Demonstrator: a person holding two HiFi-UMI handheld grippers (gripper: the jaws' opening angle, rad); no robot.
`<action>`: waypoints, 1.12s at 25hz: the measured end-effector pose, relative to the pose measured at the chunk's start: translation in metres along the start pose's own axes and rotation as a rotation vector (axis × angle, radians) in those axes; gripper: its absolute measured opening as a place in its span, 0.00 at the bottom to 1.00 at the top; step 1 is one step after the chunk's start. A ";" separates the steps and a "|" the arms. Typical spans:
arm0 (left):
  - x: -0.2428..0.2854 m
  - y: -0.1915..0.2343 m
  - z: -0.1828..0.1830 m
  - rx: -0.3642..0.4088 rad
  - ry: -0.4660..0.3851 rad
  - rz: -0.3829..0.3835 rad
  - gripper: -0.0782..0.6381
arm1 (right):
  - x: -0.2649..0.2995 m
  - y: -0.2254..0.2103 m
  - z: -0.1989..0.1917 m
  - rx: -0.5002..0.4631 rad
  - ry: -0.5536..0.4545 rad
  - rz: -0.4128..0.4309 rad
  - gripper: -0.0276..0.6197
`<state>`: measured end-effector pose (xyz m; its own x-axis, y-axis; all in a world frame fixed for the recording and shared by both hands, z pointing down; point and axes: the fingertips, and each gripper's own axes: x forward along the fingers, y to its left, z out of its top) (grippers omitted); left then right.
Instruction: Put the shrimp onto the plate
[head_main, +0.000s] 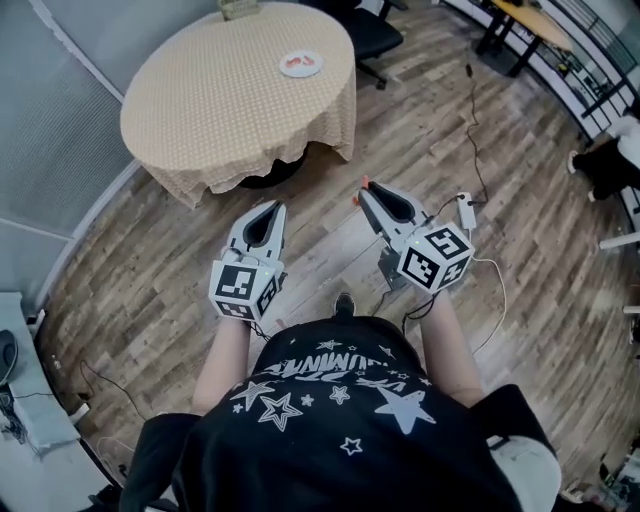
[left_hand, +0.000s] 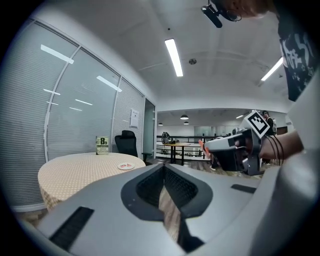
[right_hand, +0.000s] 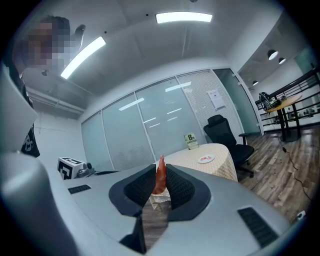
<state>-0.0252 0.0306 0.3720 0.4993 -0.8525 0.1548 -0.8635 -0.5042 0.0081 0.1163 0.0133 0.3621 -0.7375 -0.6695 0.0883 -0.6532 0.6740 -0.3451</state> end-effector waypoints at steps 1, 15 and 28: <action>0.008 0.000 0.001 -0.001 -0.001 0.010 0.12 | 0.000 -0.008 0.002 0.001 0.001 0.005 0.15; 0.046 0.003 0.012 0.020 -0.016 0.189 0.12 | 0.008 -0.069 0.005 0.024 0.031 0.109 0.15; 0.079 0.016 0.010 0.026 -0.033 0.128 0.12 | 0.036 -0.078 -0.004 0.048 0.054 0.106 0.15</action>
<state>0.0013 -0.0456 0.3742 0.3874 -0.9140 0.1207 -0.9185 -0.3940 -0.0350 0.1398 -0.0622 0.3956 -0.8107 -0.5771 0.0987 -0.5634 0.7231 -0.3996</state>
